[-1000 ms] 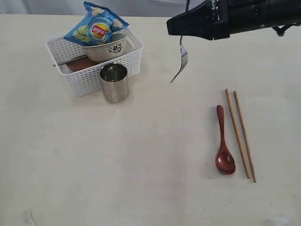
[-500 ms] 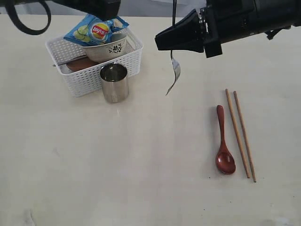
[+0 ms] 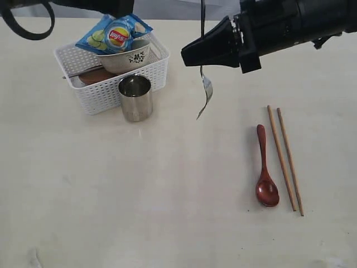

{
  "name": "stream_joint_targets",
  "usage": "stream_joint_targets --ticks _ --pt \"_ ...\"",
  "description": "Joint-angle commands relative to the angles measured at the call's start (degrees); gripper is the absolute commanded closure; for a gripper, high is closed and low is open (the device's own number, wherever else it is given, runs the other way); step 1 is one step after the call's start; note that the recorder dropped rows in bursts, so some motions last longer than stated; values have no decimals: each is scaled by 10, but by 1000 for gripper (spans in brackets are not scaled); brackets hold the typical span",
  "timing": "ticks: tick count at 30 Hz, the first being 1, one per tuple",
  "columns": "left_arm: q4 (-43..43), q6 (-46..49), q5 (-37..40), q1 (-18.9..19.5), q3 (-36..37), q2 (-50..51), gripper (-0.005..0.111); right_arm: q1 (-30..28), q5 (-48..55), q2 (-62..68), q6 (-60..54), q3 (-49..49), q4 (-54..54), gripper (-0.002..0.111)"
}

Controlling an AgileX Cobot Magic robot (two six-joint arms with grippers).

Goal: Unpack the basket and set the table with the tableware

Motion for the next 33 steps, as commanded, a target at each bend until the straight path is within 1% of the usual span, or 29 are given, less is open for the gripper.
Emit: stream_joint_targets --ticks 1,4,5,8,12,15,17,20,22,26,28,33 --pt "-8 -59 68 -3 3 -3 42 39 4 -2 5 -5 -27 109" --pt "-16 -59 121 -3 3 -3 30 71 4 -12 5 -5 -58 109" --pt "-16 -59 135 -3 3 -4 28 79 4 -19 2 -5 -72 109" --pt "-17 -55 152 -3 3 -11 27 85 4 -50 -26 13 -78 109" --pt "-21 -36 164 -3 3 -42 27 53 4 -111 -62 52 -67 109" --pt "-66 9 192 -3 3 -81 27 17 4 -153 -86 84 -26 109" --pt "-129 78 227 -3 3 -101 27 1 4 -176 -87 100 -22 109" --pt "-236 204 313 -3 4 -107 27 -3 4 -200 -87 122 -17 109" --pt "-301 270 352 -3 13 -105 27 -3 4 -215 -87 137 -11 109" --pt "-399 392 353 -3 56 -105 27 -3 4 -243 -99 160 -1 109" --pt "-399 445 366 -3 80 -103 27 -3 4 -257 -105 165 12 109" --pt "-399 488 423 -2 90 -91 27 1 4 -268 -105 166 19 109"
